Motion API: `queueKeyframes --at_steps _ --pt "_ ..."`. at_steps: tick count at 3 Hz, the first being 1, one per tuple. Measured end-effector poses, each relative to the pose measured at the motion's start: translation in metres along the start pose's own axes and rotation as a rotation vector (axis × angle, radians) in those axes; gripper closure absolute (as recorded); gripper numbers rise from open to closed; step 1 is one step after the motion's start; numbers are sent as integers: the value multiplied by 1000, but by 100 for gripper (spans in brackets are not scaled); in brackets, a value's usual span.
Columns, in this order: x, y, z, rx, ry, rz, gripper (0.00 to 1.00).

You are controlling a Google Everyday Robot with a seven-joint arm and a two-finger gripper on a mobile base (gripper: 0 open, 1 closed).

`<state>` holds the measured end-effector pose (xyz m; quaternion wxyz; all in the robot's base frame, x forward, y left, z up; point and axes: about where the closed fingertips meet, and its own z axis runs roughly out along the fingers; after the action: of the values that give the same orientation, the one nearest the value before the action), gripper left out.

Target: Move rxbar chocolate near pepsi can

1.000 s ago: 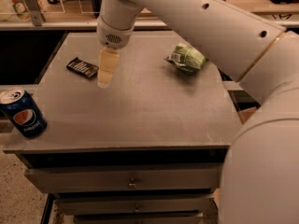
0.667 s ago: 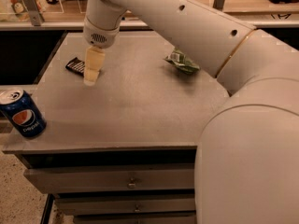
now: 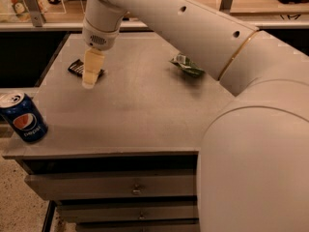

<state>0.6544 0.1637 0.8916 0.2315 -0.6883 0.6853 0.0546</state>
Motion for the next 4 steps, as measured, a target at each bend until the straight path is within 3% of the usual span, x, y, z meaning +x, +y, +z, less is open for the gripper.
queueKeyframes --at_steps 4 --pt "-4 -11 47 -13 -57 107 0"
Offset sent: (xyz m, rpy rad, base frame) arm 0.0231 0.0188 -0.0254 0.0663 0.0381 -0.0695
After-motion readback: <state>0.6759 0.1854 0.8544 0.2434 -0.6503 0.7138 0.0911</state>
